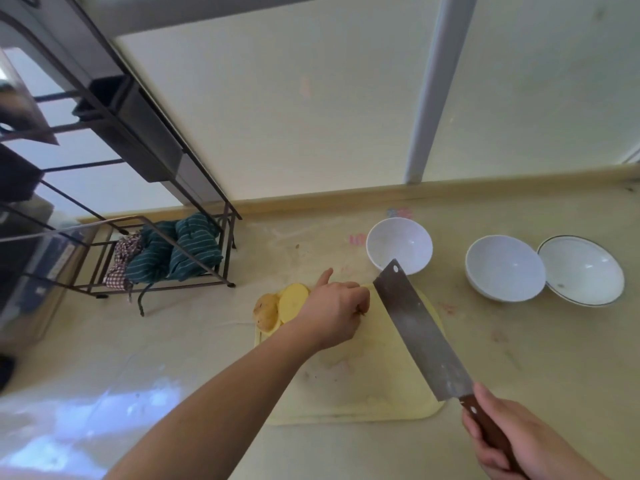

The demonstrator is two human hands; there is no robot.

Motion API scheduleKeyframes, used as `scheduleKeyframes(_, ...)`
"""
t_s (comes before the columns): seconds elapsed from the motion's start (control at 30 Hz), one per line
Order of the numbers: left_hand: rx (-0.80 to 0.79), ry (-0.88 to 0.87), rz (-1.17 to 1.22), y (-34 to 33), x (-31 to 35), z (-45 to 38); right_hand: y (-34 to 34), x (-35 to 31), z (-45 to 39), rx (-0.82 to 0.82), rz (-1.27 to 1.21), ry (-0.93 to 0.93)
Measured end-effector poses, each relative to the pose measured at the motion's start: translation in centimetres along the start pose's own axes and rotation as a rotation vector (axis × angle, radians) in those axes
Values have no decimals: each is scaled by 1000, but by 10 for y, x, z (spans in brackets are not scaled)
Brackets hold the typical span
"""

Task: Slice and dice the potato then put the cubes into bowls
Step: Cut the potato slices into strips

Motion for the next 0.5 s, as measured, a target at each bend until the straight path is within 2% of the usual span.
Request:
scheduleKeyframes(0.07, 57, -66, 55, 2, 4, 6, 1, 0, -1, 10, 25, -7)
scheduleKeyframes(0.2, 381, -352, 19, 1, 19, 36, 5, 0, -3, 41, 81, -6)
scheduleKeyframes(0.27, 508, -425, -13, -9, 27, 55, 8, 1, -4, 41, 120, -1)
scheduleKeyframes(0.37, 581, -416, -42, -27, 33, 76, 10, 2, -5, 44, 185, 10)
scheduleKeyframes(0.5, 563, -328, -30, -39, 27, 91, 13, 6, -5, 54, 237, 8)
Point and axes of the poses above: each hand's wrist, its own z-axis away from the middle knuckle, its own y-axis out of the back of the hand, x = y × z, the point moved 8 cm from there along -z, towards the middle knuckle, and after that the axes turned 7 degrees about x, right-handed, at the moved point
